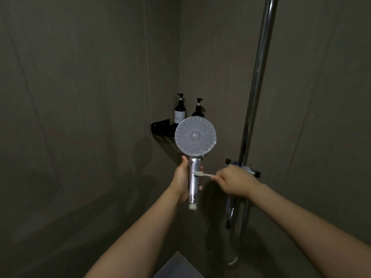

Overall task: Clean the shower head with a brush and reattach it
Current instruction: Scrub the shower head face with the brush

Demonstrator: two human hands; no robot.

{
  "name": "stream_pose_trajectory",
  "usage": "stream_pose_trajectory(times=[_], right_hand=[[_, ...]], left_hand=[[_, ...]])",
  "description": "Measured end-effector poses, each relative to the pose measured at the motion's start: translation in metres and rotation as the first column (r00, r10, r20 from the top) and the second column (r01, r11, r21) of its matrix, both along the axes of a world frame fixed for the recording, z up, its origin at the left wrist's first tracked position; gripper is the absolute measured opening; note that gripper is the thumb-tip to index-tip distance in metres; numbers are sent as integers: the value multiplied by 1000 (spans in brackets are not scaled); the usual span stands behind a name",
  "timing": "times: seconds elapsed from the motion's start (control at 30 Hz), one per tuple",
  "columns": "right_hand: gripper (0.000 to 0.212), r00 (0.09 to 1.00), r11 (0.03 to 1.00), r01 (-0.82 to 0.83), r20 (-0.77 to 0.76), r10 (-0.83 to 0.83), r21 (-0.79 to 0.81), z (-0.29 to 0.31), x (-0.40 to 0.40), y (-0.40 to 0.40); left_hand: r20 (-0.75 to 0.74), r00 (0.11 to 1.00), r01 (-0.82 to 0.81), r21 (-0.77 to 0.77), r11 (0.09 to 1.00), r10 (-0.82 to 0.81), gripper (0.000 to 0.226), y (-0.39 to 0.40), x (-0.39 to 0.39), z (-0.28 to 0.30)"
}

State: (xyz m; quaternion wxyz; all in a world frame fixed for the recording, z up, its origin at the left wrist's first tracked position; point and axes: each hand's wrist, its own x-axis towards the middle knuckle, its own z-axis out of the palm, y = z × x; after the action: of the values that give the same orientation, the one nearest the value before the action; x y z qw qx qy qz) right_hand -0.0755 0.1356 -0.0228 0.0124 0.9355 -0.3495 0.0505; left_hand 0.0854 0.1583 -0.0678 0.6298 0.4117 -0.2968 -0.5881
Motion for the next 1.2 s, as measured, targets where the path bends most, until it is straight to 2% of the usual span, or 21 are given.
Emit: stream_pose_trajectory(times=[0.13, 0.23, 0.37, 0.47, 0.6, 0.67, 0.8, 1.0, 1.07, 1.13, 1.2], right_hand=[[38, 972, 984, -174, -170, 164, -44, -10, -9, 2], [39, 987, 986, -132, -101, 121, -101, -13, -11, -5], [38, 982, 983, -168, -105, 160, -69, -16, -6, -2], [36, 990, 987, -137, -51, 132, -86, -15, -6, -2], [38, 959, 960, -250, -173, 227, -125, -14, 3, 5], [39, 959, 952, -251, -178, 220, -175, -14, 4, 5], [40, 955, 966, -243, -198, 223, -86, -13, 5, 6], [37, 986, 991, -128, -118, 121, -49, -13, 0, 2], [36, 998, 999, 33, 58, -31, -38, -9, 2, -3], [38, 954, 984, 179, 250, -169, -20, -8, 5, -10], [37, 952, 980, 201, 235, -198, 10, -8, 9, -12]], left_hand=[[77, 997, -23, 57, 998, 19, 53, 1, 4, 1], [52, 998, -49, 36, 998, 47, 44, -1, 4, 2], [53, 998, -16, 56, 998, 13, 46, 0, 2, 2], [29, 999, -17, 45, 999, 16, 46, -2, -2, 2], [46, 999, -3, 86, 996, -1, 47, -4, -6, 2], [40, 999, 10, 100, 995, -14, 48, -5, -7, 2], [47, 999, 0, 78, 997, -3, 47, -6, -5, 0], [20, 999, -29, 52, 998, 28, 46, -5, -6, -1], [6, 1000, -20, 56, 998, 20, 47, -5, -7, -1], [8, 1000, 9, 60, 998, -10, 49, -4, -9, -1], [8, 999, 33, 62, 998, -33, 55, -4, -10, 0]])
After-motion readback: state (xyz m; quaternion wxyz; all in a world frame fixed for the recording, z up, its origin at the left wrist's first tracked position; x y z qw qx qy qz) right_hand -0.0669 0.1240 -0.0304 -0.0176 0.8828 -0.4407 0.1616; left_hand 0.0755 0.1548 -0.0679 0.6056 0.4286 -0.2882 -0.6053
